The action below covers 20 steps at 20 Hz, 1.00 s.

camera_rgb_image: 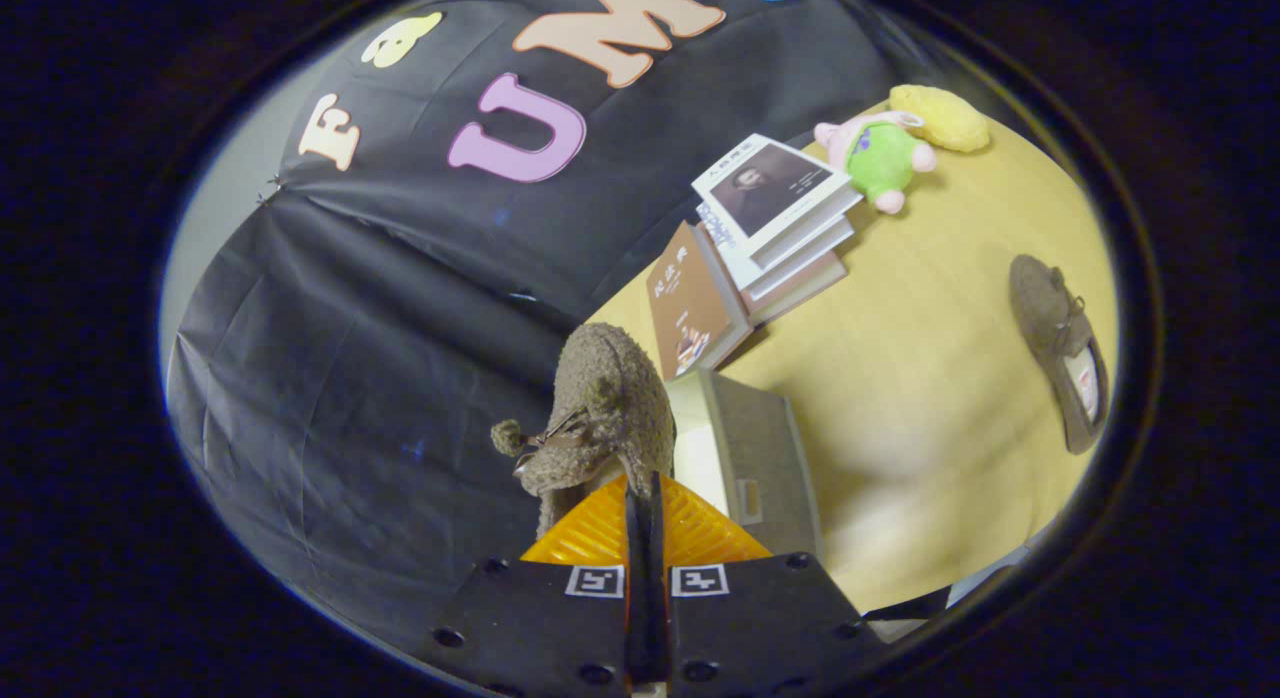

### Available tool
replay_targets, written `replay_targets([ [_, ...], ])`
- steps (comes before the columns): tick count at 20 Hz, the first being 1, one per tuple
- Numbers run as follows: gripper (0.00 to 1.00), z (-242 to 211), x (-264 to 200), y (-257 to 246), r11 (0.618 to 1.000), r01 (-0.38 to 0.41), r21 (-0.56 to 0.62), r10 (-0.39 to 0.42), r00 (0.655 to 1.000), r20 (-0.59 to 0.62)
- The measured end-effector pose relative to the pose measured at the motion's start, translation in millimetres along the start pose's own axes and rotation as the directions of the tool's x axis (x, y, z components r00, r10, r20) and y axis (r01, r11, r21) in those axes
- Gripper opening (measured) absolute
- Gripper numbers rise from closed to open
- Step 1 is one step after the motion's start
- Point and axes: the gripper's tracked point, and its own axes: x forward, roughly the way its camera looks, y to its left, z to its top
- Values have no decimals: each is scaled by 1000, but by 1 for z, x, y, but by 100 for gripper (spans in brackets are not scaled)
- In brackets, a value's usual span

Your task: Open the storage box then place both shoes into the box .Put the left shoe in first, then the right shoe, with the right side of both shoes facing outward in a uniform manner.

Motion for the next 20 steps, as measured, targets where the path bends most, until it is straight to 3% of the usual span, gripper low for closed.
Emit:
replay_targets([
  [9, 4, -72, 63, 7, 993, 104, -49, -108, 990, -93],
  [15, 4, -84, 109, -15, 973, 221, -61, -226, 970, -88],
  [20, 4, -105, 136, -27, 949, 281, -144, -298, 948, -113],
])
